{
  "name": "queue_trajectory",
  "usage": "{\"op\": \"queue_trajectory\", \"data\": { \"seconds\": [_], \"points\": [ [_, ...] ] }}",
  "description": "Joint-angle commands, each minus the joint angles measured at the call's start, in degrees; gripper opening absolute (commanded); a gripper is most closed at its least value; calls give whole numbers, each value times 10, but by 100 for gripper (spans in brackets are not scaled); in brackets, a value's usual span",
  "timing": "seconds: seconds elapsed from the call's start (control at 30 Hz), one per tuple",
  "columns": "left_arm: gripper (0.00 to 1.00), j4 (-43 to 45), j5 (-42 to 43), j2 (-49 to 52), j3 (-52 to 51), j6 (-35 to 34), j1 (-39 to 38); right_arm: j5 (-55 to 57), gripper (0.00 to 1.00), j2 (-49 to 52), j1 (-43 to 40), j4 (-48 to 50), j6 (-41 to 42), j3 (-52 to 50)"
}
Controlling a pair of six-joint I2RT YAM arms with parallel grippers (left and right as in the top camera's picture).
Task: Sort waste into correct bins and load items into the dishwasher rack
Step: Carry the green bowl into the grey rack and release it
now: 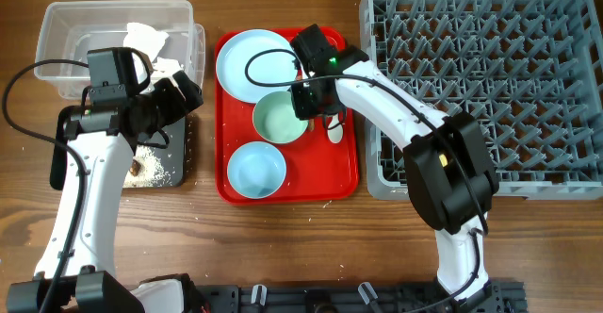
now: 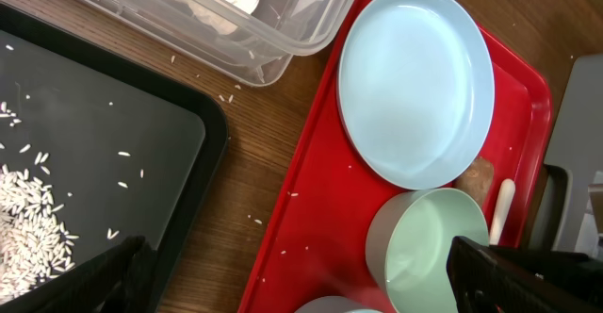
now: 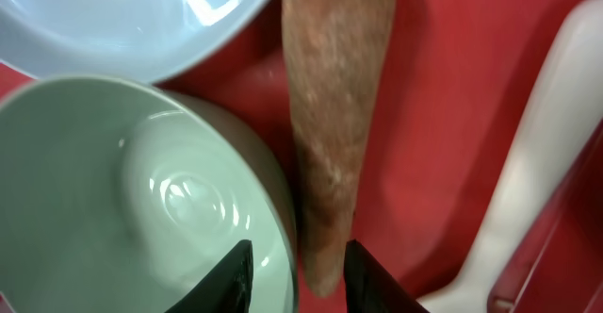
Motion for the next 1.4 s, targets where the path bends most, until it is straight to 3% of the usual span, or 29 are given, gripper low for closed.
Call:
{"op": "queue_trajectory", "data": {
  "seconds": [0.0,0.03,0.13,0.23,0.53,0.77,0.9,1.0,1.1,1.37],
  "points": [
    [100,0,-5,-9,5,3,1,16,26,8,0,9,-27,4],
    [100,0,-5,-9,5,3,1,16,18,8,0,10,-27,3],
    [100,0,-5,-9,5,3,1,16,16,8,0,17,-29,-10],
    [100,0,-5,-9,5,3,1,18,4,8,0,17,-29,-17],
    [100,0,-5,-9,5,3,1,14,4,-12,-2,11,-25,-3],
    [100,0,-5,-9,5,3,1,91,4,-167,-27,-7,-7,2],
    [100,0,-5,-9,5,3,1,260,4,-251,-39,-7,9,2],
    [100,0,-5,-9,5,3,1,537,4,-278,-47,1,34,2],
    [100,0,-5,-9,5,3,1,679,4,-263,-67,42,26,0],
    [100,0,-5,-9,5,3,1,718,4,-136,-129,336,-300,0]
  ]
}}
